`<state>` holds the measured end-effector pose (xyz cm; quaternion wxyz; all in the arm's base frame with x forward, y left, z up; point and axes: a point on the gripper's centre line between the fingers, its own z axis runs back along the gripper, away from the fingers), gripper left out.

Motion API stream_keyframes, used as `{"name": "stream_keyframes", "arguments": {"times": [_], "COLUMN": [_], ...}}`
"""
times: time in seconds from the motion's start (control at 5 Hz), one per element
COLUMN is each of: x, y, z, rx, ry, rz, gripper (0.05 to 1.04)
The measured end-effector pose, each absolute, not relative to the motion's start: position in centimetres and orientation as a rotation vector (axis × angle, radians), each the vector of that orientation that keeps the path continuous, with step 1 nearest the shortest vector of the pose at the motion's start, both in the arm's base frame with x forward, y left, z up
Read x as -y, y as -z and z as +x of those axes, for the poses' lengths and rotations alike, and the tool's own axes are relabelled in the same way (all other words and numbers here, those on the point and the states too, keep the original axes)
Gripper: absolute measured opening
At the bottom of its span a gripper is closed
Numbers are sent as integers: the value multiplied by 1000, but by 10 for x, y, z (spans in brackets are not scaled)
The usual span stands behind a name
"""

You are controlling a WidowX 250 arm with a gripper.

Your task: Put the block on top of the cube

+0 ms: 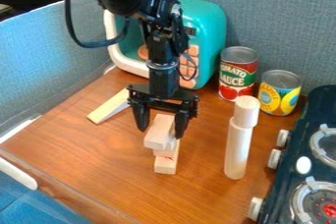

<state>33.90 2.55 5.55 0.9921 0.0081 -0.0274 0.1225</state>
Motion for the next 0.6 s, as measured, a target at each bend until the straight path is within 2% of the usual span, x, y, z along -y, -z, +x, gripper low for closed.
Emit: {"name": "stream_keyframes", "arguments": {"times": [0.2,0.4,0.6], "x": [-22,-36,-45], "y": [-58,-95,-112], "z": [337,335,326], "rx": [46,140,142], "ry": [-250,-287,-295], "rz": [-8,-16,40], "gripper": [1001,1000,1000]}}
